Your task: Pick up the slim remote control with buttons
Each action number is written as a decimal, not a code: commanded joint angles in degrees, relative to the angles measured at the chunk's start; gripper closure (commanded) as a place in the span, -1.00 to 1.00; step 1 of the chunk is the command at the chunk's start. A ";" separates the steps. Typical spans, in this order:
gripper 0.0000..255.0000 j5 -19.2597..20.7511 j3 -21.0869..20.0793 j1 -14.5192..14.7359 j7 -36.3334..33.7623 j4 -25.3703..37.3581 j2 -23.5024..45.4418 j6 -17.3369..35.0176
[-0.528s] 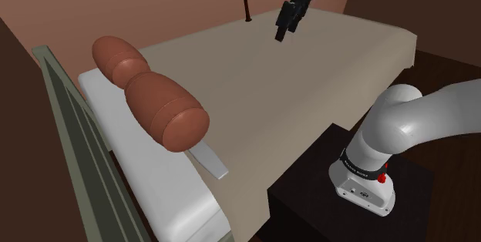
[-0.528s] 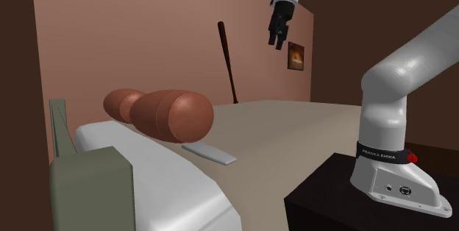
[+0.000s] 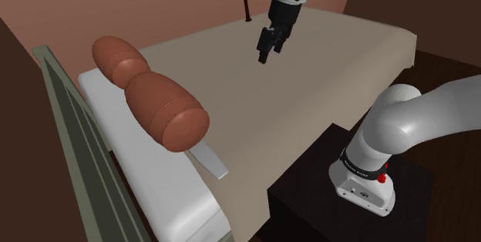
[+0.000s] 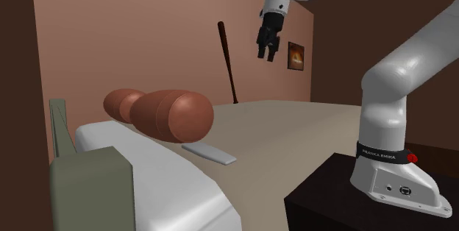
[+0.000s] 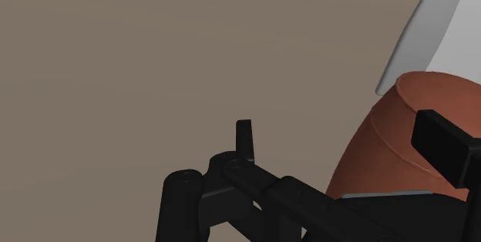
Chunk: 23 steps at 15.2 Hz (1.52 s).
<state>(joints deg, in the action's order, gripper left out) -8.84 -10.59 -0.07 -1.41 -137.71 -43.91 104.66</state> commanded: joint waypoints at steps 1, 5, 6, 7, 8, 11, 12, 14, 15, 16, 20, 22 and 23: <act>-1.00 -1.14 -2.71 0.40 -2.95 -1.26 1.70 2.57; -1.00 -2.82 -7.62 0.86 -8.15 -2.72 6.05 7.47; -1.00 -3.15 -8.87 0.91 -9.48 -2.91 7.34 8.72; -1.00 -3.42 -10.13 0.95 -10.82 -3.02 8.73 9.99; -1.00 -3.64 -11.39 0.95 -12.19 -3.06 10.19 11.25; -1.00 -3.87 -15.24 0.71 -16.44 -2.73 15.05 15.07; -1.00 -3.77 -16.55 0.55 -17.94 -2.47 16.83 16.34; -1.00 -3.23 -19.17 0.11 -21.07 -1.75 20.62 18.84; -1.00 -2.76 -20.50 -0.18 -22.74 -1.28 22.64 20.07; -1.00 -2.12 -21.81 -0.49 -24.49 -0.75 24.75 21.29; -1.00 2.36 -26.82 -1.89 -32.51 2.11 34.07 25.80; -1.00 6.00 -28.83 -2.34 -37.30 3.98 39.34 27.70; -1.00 8.16 -29.58 -2.36 -39.87 5.03 42.11 28.51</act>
<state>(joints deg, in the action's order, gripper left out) -2.57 -39.36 -2.32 -38.73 -133.69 -4.30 132.47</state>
